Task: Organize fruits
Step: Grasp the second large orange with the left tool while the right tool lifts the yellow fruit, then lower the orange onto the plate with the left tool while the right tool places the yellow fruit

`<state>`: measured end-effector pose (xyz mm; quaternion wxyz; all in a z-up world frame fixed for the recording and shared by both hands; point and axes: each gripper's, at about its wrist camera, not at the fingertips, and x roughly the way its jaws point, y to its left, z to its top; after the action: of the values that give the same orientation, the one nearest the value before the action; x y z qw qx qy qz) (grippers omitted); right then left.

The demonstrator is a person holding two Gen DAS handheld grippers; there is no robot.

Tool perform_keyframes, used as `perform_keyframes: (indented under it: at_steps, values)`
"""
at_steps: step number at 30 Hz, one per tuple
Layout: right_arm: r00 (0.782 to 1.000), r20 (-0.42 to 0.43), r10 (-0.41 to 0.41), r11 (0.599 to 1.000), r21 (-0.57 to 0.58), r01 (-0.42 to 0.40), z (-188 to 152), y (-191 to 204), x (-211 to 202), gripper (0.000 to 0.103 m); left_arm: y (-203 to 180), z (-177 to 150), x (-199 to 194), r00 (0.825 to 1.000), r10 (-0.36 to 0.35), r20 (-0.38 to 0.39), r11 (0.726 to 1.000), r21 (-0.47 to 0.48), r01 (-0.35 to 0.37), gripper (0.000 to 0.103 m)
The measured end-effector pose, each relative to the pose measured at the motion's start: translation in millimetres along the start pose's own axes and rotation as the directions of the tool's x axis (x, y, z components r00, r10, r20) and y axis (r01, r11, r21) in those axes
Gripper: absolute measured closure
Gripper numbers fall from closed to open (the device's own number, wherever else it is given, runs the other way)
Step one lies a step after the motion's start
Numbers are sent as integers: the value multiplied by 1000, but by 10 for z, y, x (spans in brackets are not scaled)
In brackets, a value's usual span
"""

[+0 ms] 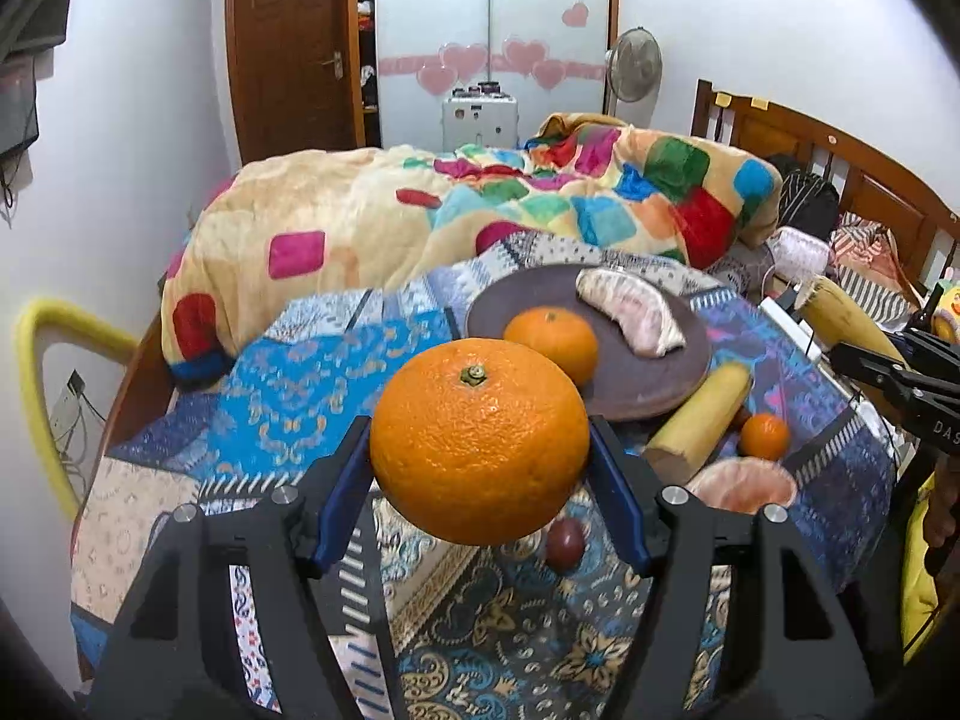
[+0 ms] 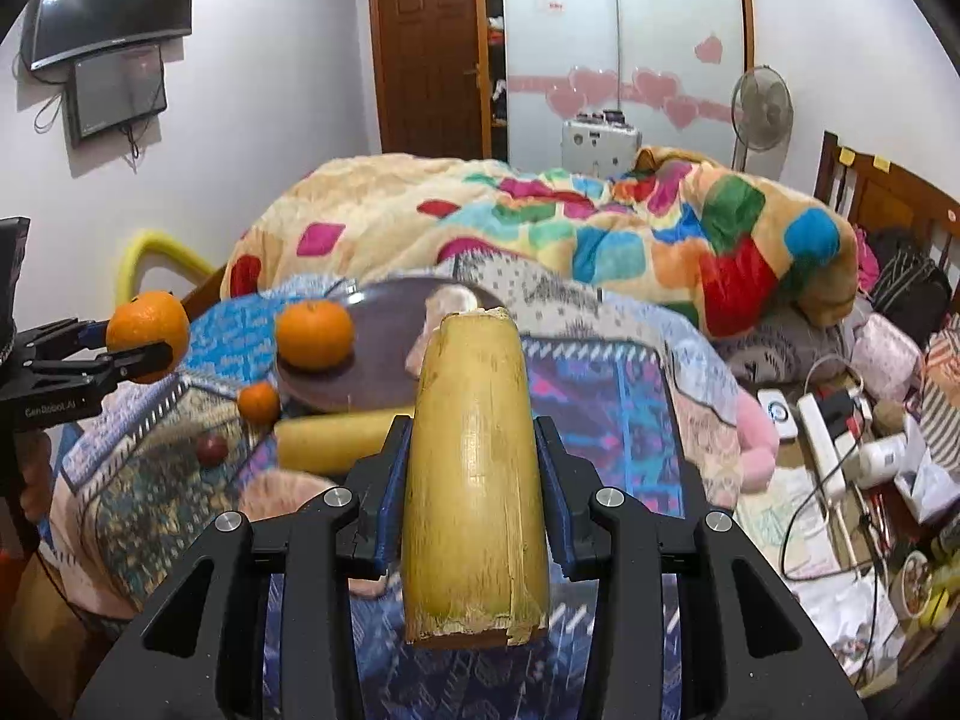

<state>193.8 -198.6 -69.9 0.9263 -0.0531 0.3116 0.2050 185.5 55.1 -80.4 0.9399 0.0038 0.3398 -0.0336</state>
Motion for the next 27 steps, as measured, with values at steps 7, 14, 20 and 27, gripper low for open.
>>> perform_keyframes:
  at_steps: [7, 14, 20, 27]
  values:
    - [999, 42, 7, 1000, -16, -6, 207, 37, 77, 67, -59, 246, 53, 999, -5, 39, 1000, 11, 5, 35]
    - [998, 50, 23, 999, -24, -22, 368, 62, 282, 67, -128, 429, 233, 999, 8, 40, 999, 33, -9, 35]
    - [999, 41, 36, 999, -36, -34, 474, 75, 503, 68, -160, 561, 482, 1000, 14, 24, 999, 43, -15, 35]
    - [998, 11, 64, 997, -34, -64, 531, 50, 772, 67, -162, 644, 781, 1000, 18, -7, 1000, 14, -18, 35]
